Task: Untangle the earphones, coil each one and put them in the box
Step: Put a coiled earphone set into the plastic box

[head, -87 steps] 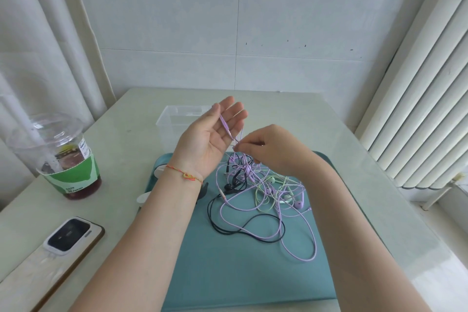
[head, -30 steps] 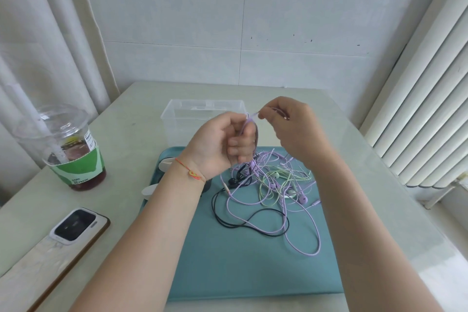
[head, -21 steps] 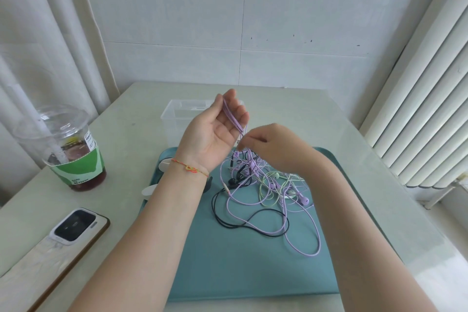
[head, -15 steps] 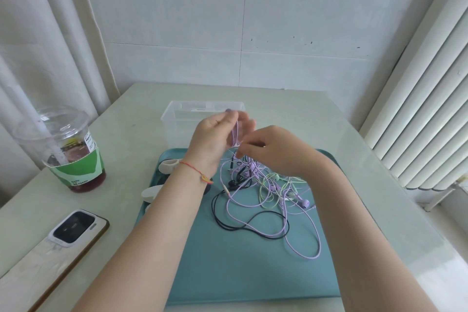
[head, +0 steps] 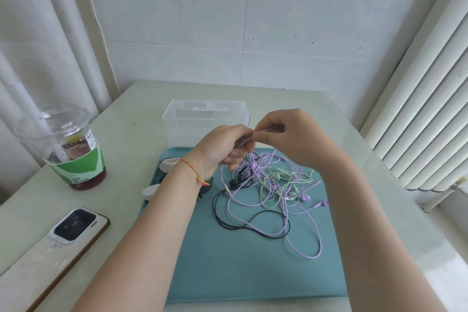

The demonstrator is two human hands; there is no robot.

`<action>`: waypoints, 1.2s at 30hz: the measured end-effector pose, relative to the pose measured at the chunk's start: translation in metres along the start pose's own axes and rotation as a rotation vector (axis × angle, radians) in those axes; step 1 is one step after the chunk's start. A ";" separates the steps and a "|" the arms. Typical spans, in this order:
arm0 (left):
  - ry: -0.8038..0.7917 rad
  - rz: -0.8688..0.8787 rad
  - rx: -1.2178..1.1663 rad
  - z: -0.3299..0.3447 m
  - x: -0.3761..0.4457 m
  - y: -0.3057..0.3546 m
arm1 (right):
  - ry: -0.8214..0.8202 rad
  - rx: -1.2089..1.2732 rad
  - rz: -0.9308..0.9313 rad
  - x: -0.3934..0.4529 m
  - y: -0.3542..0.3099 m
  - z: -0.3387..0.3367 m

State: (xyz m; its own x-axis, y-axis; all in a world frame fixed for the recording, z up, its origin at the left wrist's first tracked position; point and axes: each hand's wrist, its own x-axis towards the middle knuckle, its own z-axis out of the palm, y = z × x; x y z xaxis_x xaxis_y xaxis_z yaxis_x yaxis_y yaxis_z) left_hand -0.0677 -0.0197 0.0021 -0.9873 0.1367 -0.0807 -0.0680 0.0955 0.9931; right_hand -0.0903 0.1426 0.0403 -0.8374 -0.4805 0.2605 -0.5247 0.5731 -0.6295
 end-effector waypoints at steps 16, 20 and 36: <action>-0.095 0.231 -1.098 0.002 0.001 0.010 | -0.077 0.048 0.109 0.005 -0.003 0.026; 0.062 0.289 -0.900 0.000 0.004 0.005 | -0.167 0.027 0.121 0.003 -0.005 0.028; -0.045 0.049 -0.188 0.002 0.007 -0.010 | 0.111 0.086 0.079 0.001 0.002 -0.002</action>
State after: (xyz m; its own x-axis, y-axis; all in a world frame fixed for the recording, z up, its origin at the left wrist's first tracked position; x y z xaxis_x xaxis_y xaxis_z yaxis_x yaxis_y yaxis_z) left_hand -0.0731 -0.0174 -0.0084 -0.9829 0.1815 -0.0317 -0.0501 -0.0976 0.9940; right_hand -0.0928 0.1449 0.0408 -0.8901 -0.3567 0.2838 -0.4450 0.5448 -0.7107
